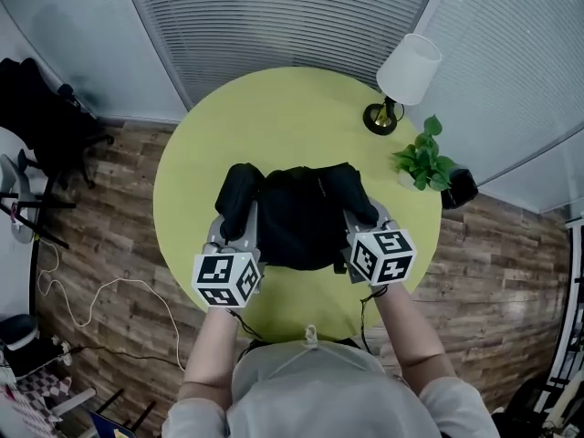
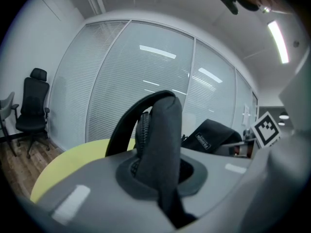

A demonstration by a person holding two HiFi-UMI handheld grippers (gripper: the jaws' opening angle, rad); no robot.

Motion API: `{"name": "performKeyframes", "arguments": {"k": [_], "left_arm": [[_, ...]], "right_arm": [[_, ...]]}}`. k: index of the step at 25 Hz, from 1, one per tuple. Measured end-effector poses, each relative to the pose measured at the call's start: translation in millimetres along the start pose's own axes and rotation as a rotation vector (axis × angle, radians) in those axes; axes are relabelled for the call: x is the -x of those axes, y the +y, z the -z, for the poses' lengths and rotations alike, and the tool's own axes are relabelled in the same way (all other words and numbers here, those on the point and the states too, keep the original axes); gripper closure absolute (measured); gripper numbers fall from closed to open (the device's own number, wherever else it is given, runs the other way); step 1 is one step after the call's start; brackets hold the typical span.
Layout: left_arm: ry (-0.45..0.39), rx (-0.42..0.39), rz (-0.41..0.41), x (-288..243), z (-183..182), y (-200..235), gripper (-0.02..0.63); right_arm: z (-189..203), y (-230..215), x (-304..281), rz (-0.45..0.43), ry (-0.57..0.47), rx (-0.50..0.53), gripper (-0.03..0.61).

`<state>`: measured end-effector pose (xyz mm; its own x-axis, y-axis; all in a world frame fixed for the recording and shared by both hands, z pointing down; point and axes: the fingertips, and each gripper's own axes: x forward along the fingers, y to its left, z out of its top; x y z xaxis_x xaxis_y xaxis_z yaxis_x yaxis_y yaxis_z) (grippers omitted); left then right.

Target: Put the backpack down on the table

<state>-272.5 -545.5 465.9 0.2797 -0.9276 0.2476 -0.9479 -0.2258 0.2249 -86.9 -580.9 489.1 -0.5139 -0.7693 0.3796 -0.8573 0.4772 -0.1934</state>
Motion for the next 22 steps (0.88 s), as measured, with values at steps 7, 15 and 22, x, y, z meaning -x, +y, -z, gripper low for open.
{"name": "performKeyframes", "arguments": {"k": [7, 15, 22], "left_arm": [[0.056, 0.01, 0.013, -25, 32, 25, 0.591], [0.066, -0.012, 0.054, -34, 43, 31, 0.591], [0.08, -0.011, 0.068, -37, 50, 34, 0.591]], "right_arm": [[30, -5, -33, 0.022, 0.035, -0.003, 0.549], [41, -9, -44, 0.03, 0.033, 0.014, 0.548], [51, -19, -45, 0.06, 0.042, -0.024, 0.546]]}}
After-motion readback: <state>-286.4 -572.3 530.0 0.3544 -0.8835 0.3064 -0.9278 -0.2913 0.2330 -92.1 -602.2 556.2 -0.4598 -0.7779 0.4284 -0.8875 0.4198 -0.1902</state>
